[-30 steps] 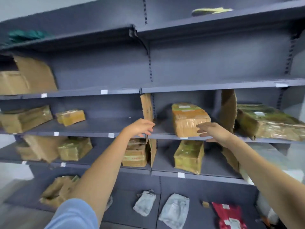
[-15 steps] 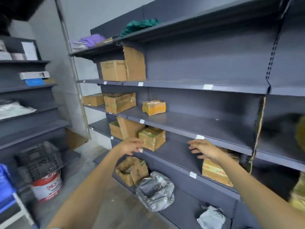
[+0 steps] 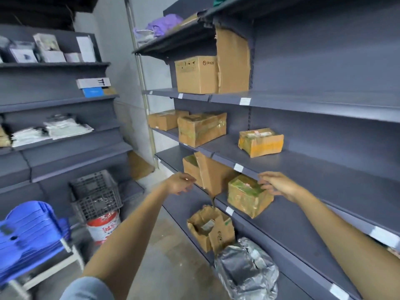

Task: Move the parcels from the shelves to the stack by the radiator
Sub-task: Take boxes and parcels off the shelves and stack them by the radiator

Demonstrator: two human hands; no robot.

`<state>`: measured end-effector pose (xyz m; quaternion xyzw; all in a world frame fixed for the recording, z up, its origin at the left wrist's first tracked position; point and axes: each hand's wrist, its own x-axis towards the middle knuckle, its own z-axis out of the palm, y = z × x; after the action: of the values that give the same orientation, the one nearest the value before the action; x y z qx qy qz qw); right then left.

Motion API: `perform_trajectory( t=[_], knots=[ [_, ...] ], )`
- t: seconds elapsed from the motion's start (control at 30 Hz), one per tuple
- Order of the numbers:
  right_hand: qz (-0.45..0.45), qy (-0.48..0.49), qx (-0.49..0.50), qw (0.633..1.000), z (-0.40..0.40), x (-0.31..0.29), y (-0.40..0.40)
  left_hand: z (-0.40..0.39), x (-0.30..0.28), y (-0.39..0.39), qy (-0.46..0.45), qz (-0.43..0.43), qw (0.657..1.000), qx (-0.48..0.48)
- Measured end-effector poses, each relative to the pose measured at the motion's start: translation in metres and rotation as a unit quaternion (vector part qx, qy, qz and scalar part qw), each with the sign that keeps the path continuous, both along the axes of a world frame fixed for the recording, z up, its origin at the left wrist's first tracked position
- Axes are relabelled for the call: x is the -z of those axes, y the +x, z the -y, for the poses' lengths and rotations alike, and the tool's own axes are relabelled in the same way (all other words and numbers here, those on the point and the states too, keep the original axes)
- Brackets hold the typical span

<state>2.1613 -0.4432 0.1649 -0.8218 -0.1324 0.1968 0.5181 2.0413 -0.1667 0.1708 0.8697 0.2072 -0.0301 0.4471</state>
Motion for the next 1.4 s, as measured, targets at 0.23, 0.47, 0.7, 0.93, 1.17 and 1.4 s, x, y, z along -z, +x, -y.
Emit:
perform_trajectory(
  t=[0.23, 0.47, 0.7, 0.93, 1.17, 1.4],
  knots=[
    [0.087, -0.032, -0.099, 0.991, -0.177, -0.006, 0.059, -0.136, -0.009, 0.037, -0.098, 0.066, 0.992, -0.046],
    [0.275, 0.042, -0.085, 0.957, -0.353, -0.083, 0.119, -0.29, -0.045, 0.105, -0.133, 0.127, 0.983, -0.025],
    [0.437, 0.06, 0.137, 0.887, -0.424, -0.133, 0.185, -0.399, -0.09, 0.203, -0.103, 0.143, 0.984, -0.009],
    [0.49, 0.016, 0.249, 0.835, -0.413, -0.145, 0.262, -0.419, -0.102, 0.34, -0.127, 0.254, 0.959, 0.014],
    [0.428, 0.02, 0.219, 0.876, -0.408, -0.155, 0.298, -0.394, -0.177, 0.454, -0.024, 0.351, 0.935, 0.048],
    [0.415, 0.093, 0.233, 0.874, -0.426, -0.167, 0.289, -0.381, -0.198, 0.491, -0.243, 0.316, 0.911, 0.101]
  ],
)
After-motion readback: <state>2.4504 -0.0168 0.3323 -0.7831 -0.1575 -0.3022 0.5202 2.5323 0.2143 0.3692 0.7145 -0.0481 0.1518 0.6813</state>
